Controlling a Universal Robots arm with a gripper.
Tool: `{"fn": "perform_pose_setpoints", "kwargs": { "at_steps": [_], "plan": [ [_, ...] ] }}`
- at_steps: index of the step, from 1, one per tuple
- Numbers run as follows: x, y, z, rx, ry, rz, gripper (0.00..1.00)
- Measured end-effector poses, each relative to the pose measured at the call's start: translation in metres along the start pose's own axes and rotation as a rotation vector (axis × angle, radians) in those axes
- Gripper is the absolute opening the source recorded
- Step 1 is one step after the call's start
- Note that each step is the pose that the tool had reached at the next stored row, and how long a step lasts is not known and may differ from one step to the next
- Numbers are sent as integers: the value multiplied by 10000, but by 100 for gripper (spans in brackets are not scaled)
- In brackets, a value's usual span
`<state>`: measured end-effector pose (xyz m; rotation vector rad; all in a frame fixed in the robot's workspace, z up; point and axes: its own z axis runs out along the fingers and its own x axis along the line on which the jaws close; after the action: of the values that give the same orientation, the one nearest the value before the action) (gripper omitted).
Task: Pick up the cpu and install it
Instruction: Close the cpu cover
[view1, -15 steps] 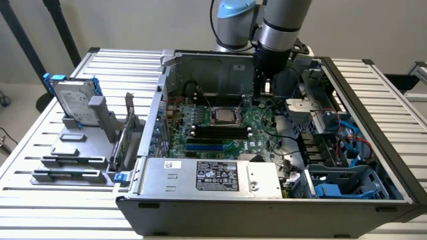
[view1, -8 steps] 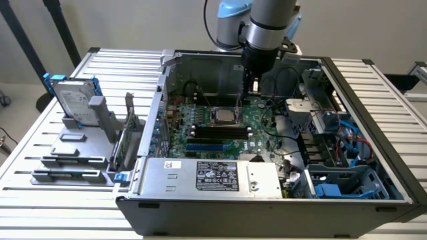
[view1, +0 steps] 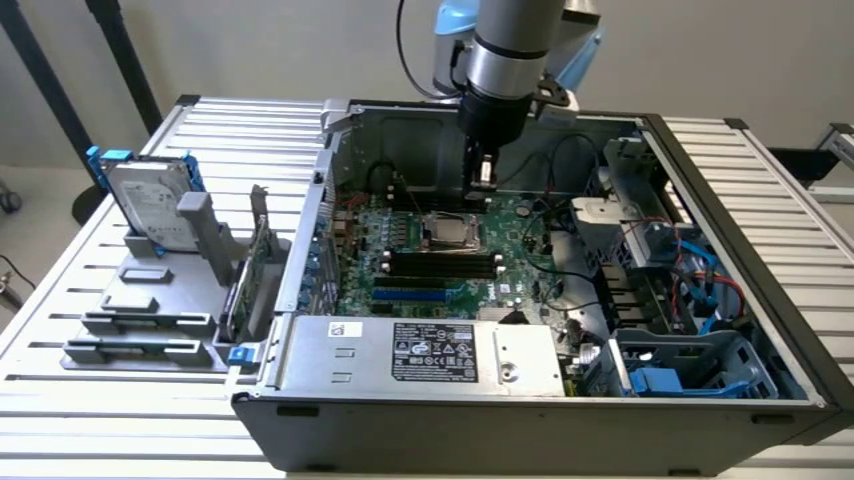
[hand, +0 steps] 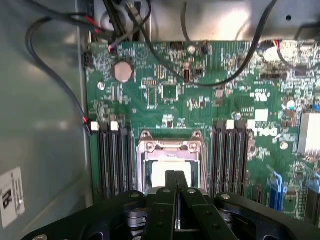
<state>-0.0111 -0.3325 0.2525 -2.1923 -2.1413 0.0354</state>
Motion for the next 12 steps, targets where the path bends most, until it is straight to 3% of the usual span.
{"fn": "perform_pose_setpoints", "kwargs": {
  "at_steps": [6, 12],
  "plan": [
    [-7, -201, 47, 208, -5, 6, 11],
    [-11, -345, 70, 536, 0, 12, 11]
  ]
}}
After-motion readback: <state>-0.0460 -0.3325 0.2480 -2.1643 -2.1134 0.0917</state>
